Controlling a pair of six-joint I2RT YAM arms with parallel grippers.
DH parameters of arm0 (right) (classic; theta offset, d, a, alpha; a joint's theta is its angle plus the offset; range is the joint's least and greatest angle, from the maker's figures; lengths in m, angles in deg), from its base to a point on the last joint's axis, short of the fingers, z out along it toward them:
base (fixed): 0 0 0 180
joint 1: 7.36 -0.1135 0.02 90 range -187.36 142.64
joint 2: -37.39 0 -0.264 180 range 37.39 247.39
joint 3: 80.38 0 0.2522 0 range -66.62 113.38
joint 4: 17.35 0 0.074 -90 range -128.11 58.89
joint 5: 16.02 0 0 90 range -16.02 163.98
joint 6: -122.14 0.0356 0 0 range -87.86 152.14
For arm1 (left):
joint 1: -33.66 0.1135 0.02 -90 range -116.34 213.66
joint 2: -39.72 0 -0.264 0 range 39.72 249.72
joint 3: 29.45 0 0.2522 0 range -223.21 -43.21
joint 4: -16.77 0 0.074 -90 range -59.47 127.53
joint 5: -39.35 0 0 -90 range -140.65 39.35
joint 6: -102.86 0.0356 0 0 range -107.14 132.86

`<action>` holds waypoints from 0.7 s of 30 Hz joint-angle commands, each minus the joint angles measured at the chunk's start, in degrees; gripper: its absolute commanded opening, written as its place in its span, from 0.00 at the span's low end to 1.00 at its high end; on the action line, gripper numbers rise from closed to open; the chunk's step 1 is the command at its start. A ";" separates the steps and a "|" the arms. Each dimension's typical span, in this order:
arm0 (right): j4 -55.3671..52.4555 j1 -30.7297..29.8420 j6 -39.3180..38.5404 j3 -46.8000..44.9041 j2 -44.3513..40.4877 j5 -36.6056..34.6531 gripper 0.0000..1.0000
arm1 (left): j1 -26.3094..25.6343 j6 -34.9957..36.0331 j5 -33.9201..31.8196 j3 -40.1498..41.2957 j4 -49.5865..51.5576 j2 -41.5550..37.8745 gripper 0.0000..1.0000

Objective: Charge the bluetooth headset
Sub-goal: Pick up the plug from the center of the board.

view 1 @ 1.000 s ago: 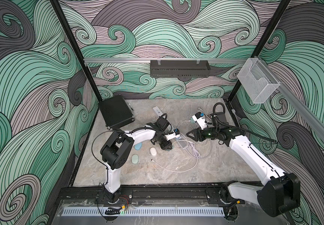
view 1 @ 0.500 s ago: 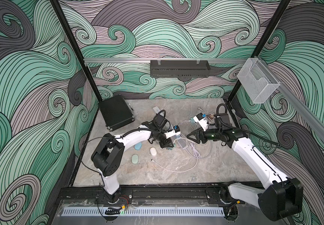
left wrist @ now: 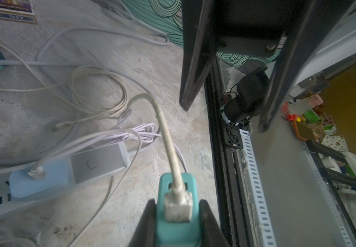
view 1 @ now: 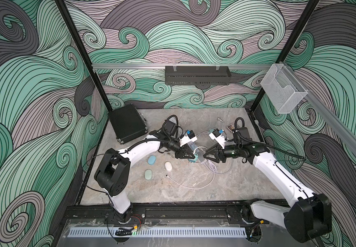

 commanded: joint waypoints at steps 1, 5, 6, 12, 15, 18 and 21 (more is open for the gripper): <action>2.46 -1.21 -1.71 -2.13 -1.48 0.93 0.56 | 0.45 -1.12 7.27 -1.36 -2.04 -1.10 0.00; 2.92 -2.26 -1.53 -1.15 0.34 1.52 0.57 | 0.40 -1.59 9.47 -1.34 -2.60 -1.05 0.00; 3.15 -2.45 -1.39 -0.82 0.97 1.66 0.57 | 0.35 -1.86 9.91 -1.38 -2.89 -1.05 0.00; 7.72 -2.85 1.39 -0.25 3.23 4.44 0.50 | -0.13 -1.99 11.98 -1.85 -3.29 -0.71 0.00; 8.81 -3.05 1.74 0.06 3.98 6.00 0.48 | -0.60 -1.79 12.25 -1.90 -3.15 -0.65 0.00; 9.74 -3.26 2.10 0.30 4.50 7.33 0.48 | -0.91 -1.13 12.56 -1.96 -2.98 -0.55 0.00; 9.78 -3.67 2.24 0.59 5.26 8.29 0.47 | -1.05 -1.21 12.56 -2.24 -2.97 -0.38 0.00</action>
